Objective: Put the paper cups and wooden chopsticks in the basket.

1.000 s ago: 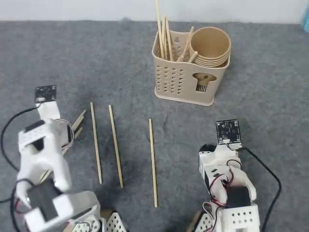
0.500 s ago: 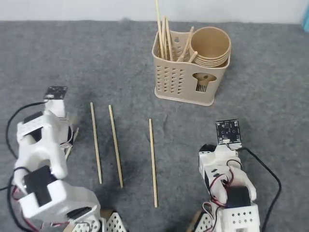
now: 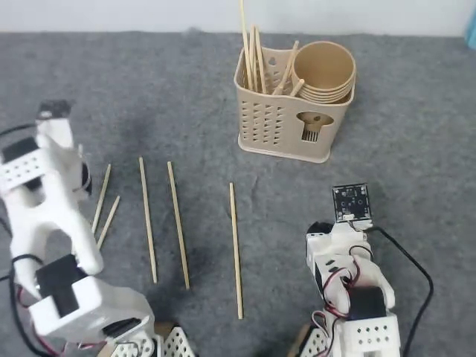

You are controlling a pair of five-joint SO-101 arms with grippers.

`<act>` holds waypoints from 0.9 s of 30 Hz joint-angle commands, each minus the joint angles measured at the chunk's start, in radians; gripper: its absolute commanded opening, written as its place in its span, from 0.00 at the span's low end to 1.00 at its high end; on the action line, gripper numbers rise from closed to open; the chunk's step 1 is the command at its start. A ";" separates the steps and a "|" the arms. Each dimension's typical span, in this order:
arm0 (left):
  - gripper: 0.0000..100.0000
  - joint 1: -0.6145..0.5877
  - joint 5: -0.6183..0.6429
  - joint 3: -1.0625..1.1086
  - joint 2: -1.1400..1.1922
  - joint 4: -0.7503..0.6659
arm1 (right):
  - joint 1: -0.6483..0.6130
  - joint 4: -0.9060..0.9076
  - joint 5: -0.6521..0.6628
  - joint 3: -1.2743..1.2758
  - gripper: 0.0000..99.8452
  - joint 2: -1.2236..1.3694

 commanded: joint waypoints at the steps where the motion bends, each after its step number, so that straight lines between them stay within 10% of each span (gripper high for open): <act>1: 0.01 0.058 0.100 -0.160 -0.002 0.077 | 0.012 0.002 0.012 0.012 0.03 -0.024; 8: 0.01 0.232 0.153 -0.047 -0.227 0.094 | 0.012 0.002 0.012 0.012 0.03 -0.024; 20: 0.01 0.535 0.463 0.232 -0.825 -0.367 | 0.012 0.002 0.012 0.012 0.03 -0.024; 27: 0.01 0.684 0.565 0.286 -0.890 -0.864 | 0.013 0.002 0.012 0.012 0.03 -0.024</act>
